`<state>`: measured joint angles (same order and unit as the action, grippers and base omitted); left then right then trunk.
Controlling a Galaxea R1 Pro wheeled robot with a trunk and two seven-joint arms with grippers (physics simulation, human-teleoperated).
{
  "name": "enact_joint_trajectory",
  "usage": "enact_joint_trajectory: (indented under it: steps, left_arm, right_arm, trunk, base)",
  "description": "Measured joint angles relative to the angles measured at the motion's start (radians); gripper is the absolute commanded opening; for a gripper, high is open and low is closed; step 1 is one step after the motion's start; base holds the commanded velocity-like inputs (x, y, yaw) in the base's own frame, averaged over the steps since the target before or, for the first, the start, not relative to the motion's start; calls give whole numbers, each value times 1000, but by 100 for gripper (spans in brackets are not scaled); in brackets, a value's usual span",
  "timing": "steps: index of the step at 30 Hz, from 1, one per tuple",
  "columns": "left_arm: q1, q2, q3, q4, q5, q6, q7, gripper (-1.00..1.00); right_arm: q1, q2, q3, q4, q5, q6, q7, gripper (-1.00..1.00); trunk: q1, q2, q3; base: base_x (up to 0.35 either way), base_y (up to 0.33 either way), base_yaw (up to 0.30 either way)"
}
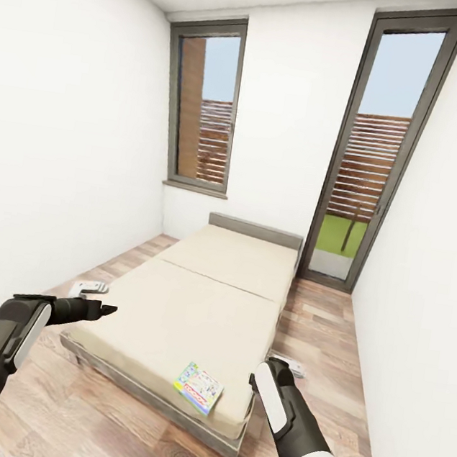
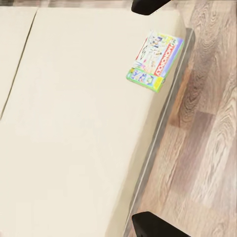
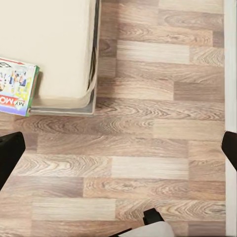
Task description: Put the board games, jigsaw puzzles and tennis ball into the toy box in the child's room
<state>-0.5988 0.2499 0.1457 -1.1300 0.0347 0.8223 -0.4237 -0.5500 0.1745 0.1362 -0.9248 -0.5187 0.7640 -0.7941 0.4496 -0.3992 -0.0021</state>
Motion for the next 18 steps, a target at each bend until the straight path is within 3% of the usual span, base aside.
enact_joint_trajectory:
  steps: [18]
  left_arm:
    - [0,0,0,0,0,0,0,100]
  right_arm:
    - [0,0,0,0,0,0,0,100]
  trunk:
    - [0,0,0]
  base:
    - [0,0,-280]
